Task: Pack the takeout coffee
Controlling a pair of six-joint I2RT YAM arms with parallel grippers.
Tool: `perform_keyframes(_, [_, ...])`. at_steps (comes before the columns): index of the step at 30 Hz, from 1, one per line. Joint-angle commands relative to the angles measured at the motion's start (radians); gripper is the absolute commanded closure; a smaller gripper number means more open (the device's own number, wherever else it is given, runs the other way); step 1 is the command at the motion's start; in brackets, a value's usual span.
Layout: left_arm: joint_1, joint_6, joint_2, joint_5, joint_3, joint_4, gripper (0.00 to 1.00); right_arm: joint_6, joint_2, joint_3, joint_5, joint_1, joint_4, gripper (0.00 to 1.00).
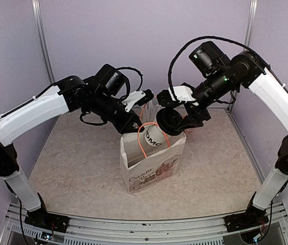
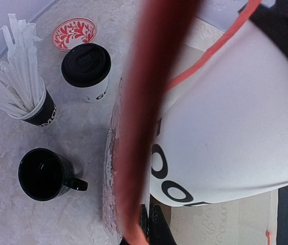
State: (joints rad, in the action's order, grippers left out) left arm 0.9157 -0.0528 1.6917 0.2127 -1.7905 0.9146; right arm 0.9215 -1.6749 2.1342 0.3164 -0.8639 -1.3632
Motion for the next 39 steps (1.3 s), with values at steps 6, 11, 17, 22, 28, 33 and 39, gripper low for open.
perform_keyframes(6, [0.011,-0.044,0.009,-0.015,-0.013,0.028,1.00,-0.032,0.079,0.000,-0.089,-0.011,0.046,0.51])
perform_keyframes(11, [0.015,-0.056,-0.008,-0.022,-0.002,0.016,1.00,-0.043,0.073,-0.003,-0.093,-0.011,0.048,0.53])
perform_keyframes(17, [0.030,-0.061,-0.020,-0.015,-0.018,-0.004,1.00,-0.043,0.061,-0.010,-0.079,-0.013,0.039,0.52])
perform_keyframes(22, [0.047,-0.071,-0.005,-0.015,-0.042,-0.005,1.00,-0.034,0.017,-0.007,-0.084,-0.024,0.013,0.52])
perform_keyframes(28, [0.055,-0.076,-0.011,-0.059,-0.039,-0.002,1.00,-0.021,-0.016,0.018,-0.073,-0.029,-0.012,0.53])
perform_keyframes(33, [0.051,-0.066,-0.033,-0.173,-0.035,-0.035,1.00,-0.010,0.004,-0.034,-0.098,-0.067,-0.014,0.53])
perform_keyframes(39, [0.015,-0.038,-0.018,-0.163,-0.056,-0.056,1.00,-0.033,0.031,-0.071,-0.139,-0.121,-0.009,0.54])
